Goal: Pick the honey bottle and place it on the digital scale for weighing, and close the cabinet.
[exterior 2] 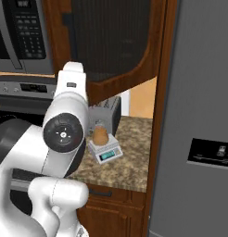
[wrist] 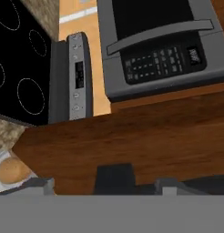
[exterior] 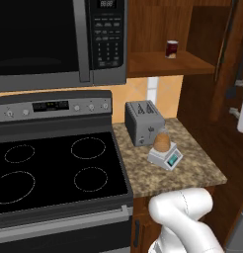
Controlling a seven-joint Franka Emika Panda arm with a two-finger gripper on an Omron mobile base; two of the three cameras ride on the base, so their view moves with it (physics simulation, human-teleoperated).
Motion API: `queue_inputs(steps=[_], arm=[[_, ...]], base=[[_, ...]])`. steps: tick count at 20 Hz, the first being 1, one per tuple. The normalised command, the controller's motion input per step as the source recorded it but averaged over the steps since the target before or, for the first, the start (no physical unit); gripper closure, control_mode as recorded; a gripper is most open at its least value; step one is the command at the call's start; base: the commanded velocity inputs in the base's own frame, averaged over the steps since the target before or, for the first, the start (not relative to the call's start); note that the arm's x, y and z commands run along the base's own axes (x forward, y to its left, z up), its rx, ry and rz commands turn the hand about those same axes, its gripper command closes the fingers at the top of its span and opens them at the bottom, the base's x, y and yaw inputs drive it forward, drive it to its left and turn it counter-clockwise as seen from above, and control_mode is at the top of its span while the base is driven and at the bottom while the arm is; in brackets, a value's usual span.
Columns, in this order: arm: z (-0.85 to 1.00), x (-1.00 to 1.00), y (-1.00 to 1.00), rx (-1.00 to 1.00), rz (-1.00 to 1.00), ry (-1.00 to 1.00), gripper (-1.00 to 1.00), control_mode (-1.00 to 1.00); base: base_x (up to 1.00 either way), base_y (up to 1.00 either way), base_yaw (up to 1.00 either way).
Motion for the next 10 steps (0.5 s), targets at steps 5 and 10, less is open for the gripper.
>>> queue_inputs(steps=[5, 10], arm=[[-0.33, 1.00, 0.28, 0.09, 0.28, 0.02, -1.00, -1.00], [-0.31, 1.00, 0.19, 0.04, 0.23, 0.00, -1.00, -1.00]], base=[[0.00, 0.00, 0.00], [0.00, 0.00, 0.00]])
